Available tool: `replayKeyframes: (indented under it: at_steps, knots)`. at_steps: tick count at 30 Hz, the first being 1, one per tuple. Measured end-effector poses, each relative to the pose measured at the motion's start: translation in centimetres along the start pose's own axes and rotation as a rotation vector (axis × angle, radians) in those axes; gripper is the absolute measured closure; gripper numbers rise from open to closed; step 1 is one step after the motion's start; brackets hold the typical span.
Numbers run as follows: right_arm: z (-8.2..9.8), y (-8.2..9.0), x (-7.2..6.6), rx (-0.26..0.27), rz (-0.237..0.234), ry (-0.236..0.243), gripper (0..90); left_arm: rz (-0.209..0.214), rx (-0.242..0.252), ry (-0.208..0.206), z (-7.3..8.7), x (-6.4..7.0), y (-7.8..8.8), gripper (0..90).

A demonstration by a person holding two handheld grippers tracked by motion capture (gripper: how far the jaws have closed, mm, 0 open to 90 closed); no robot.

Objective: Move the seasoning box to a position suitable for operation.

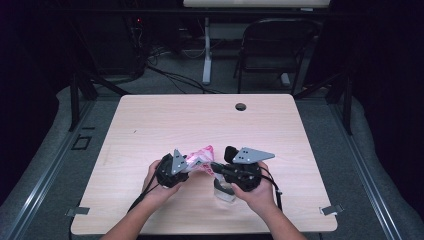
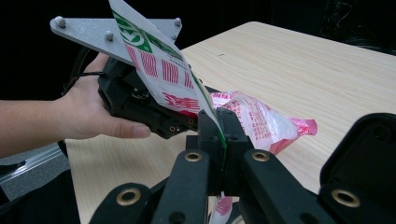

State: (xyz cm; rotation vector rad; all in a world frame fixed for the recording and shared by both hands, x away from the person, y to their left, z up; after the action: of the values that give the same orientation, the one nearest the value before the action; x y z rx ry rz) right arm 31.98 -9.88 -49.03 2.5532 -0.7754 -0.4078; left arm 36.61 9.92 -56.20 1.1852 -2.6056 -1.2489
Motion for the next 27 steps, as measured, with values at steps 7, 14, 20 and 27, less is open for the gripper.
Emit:
replayKeyframes:
  at_steps: [7,14,20,27]
  knots:
    - [0.3,0.3,0.4,0.002,0.013,-0.01,90.0,-0.01,0.008,-0.01,-0.5,0.2,-0.6,60.0]
    - [0.7,0.3,0.7,-0.005,0.024,-0.01,90.0,-0.033,0.012,-0.027,-0.7,0.3,-0.9,60.0]
    - [0.9,0.4,0.8,-0.009,0.029,-0.017,90.0,-0.047,0.017,-0.041,-0.8,0.3,-1.0,60.0]
    - [1.1,0.4,0.9,-0.012,0.027,-0.025,90.0,-0.06,0.017,-0.062,-0.8,0.2,-1.1,60.0]
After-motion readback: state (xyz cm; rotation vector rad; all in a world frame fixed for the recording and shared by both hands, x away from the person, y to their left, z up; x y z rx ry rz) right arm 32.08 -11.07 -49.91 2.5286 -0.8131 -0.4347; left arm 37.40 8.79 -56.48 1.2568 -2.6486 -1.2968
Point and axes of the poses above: each handheld gripper's, and its own axes: y roughly backward along the jaws, z roughly out of its underside, x roughly to its right, the point moved 4 cm from there along -y, roughly forward along the jaws, and after that the axes turned 6 degrees about -x, right-handed, at the moved point
